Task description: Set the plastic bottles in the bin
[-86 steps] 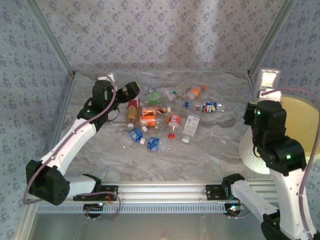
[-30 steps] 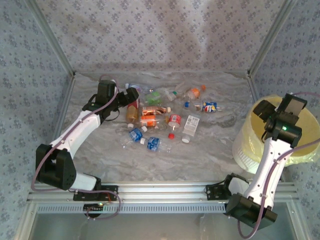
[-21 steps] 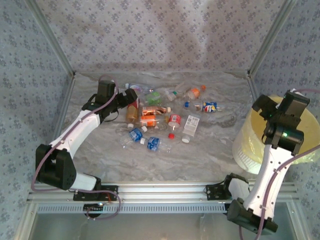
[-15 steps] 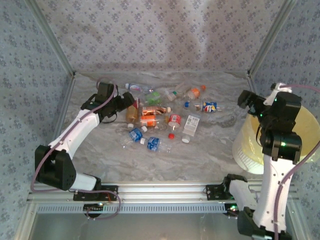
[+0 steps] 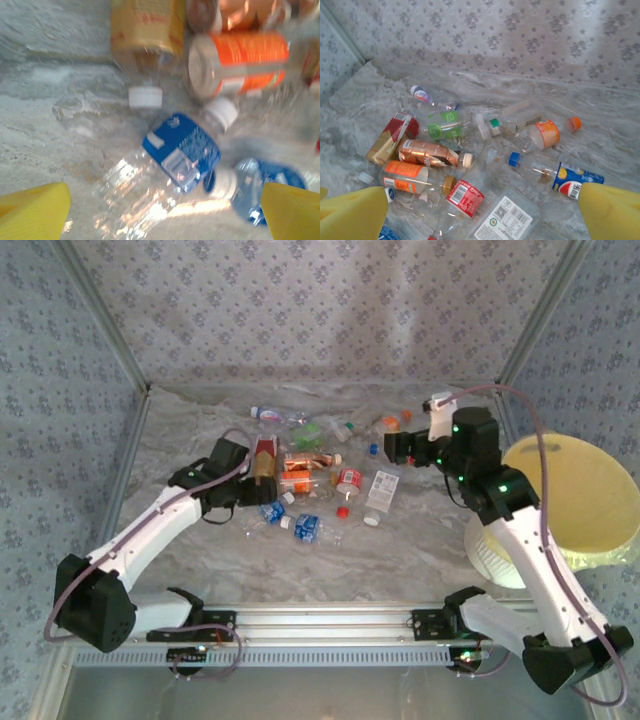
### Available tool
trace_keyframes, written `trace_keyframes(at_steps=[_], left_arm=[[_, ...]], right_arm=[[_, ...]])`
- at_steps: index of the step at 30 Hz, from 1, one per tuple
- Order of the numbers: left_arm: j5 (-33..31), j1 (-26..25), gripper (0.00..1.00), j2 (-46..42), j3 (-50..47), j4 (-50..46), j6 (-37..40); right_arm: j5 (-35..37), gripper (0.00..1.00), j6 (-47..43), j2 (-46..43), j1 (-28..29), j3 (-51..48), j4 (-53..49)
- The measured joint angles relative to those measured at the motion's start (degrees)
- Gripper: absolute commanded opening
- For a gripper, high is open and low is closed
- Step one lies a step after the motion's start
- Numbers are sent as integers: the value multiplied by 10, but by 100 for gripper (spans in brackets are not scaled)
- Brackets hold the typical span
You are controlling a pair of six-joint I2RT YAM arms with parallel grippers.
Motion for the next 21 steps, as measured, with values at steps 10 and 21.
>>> trace_keyframes(at_steps=[10, 21], left_arm=[[-63, -53, 98, 59, 14, -77, 233], [-81, -45, 95, 129, -13, -66, 353]], right_arm=[[24, 100, -47, 12, 22, -44, 94], [46, 100, -72, 2, 22, -74, 112]])
